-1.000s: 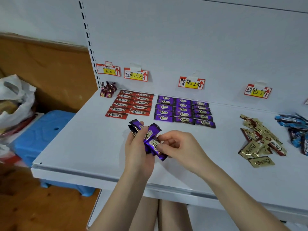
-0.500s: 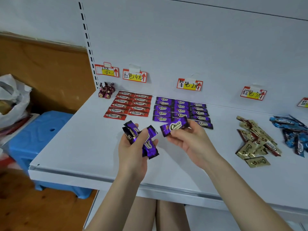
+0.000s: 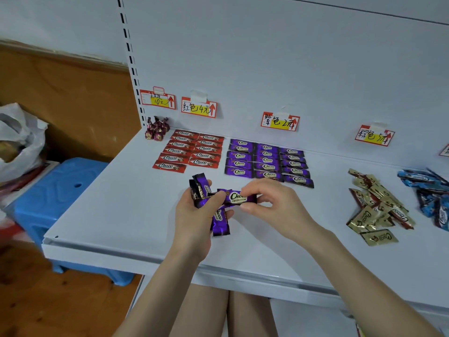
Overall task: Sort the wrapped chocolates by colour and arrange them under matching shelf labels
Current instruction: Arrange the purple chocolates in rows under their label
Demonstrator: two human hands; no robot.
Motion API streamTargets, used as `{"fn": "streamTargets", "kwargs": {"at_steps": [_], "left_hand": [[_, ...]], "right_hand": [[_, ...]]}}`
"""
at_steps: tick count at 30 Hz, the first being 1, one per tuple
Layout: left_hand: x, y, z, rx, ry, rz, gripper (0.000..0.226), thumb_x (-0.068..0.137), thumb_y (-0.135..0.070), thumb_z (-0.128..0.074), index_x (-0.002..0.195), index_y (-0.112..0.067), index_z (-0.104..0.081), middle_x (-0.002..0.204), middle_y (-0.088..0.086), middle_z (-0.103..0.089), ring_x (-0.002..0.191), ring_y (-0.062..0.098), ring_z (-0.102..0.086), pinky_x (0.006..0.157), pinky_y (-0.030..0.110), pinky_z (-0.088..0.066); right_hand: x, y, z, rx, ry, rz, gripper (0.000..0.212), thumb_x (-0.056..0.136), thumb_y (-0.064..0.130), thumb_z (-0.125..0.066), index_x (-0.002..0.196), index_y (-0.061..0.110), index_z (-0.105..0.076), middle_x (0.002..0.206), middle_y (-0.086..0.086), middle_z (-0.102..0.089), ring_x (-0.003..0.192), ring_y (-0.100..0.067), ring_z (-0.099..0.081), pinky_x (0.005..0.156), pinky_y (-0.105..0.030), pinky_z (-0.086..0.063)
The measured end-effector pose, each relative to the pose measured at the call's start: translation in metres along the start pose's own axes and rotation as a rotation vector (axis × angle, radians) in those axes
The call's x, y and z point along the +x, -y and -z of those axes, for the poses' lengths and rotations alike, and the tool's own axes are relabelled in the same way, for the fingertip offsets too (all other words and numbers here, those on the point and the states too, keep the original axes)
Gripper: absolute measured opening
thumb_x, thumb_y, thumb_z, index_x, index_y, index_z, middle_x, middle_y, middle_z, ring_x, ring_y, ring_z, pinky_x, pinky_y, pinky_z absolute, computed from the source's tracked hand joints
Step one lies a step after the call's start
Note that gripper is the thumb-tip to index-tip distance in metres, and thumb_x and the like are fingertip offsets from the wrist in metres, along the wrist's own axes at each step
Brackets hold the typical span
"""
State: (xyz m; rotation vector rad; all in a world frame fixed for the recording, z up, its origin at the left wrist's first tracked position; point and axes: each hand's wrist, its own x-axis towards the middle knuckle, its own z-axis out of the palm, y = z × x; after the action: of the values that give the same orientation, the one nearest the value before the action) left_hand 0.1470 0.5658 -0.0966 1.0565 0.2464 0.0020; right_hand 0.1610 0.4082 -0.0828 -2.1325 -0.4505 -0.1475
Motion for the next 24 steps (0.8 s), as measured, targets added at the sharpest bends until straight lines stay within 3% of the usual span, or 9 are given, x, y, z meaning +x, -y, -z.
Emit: {"fn": "streamTargets", "kwargs": {"at_steps": [5, 10, 16, 24], "left_hand": [[0.005, -0.004, 0.015, -0.017, -0.12, -0.011, 0.024, 0.085, -0.007, -0.064, 0.102, -0.023, -0.055, 0.1, 0.002, -0.065, 0.069, 0.016, -0.071, 0.053, 0.022, -0.055], [0.01, -0.007, 0.022, -0.008, -0.179, -0.022, 0.03, 0.085, -0.013, -0.065, 0.109, -0.025, -0.052, 0.095, -0.001, -0.066, 0.066, 0.015, -0.071, 0.054, 0.023, -0.056], [0.012, -0.003, 0.023, -0.018, -0.205, -0.027, 0.024, 0.084, -0.012, -0.066, 0.094, -0.031, -0.054, 0.092, -0.003, -0.066, 0.065, 0.014, -0.071, 0.052, 0.022, -0.055], [0.009, -0.002, 0.024, -0.021, -0.203, -0.036, 0.03, 0.083, -0.013, -0.065, 0.109, -0.022, -0.053, 0.094, 0.001, -0.066, 0.07, 0.017, -0.071, 0.052, 0.022, -0.055]], "right_hand": [[0.017, -0.024, -0.004, -0.156, -0.169, -0.065, 0.01, 0.079, 0.011, -0.07, 0.088, 0.014, -0.068, 0.087, 0.009, -0.063, 0.083, 0.005, -0.052, 0.071, -0.007, -0.038], [0.028, -0.038, -0.018, -0.459, -0.12, -0.035, 0.012, 0.084, 0.013, -0.064, 0.094, 0.008, -0.068, 0.096, -0.003, -0.065, 0.096, -0.02, -0.052, 0.073, -0.015, -0.031], [0.014, -0.032, -0.031, -0.545, -0.142, 0.041, 0.017, 0.087, 0.015, -0.059, 0.099, 0.008, -0.068, 0.1, -0.004, -0.063, 0.096, -0.023, -0.053, 0.076, -0.032, -0.046], [0.02, -0.036, -0.033, -0.565, -0.117, 0.025, 0.025, 0.089, 0.018, -0.057, 0.111, 0.008, -0.065, 0.112, -0.005, -0.061, 0.104, -0.024, -0.053, 0.085, -0.035, -0.045]]}}
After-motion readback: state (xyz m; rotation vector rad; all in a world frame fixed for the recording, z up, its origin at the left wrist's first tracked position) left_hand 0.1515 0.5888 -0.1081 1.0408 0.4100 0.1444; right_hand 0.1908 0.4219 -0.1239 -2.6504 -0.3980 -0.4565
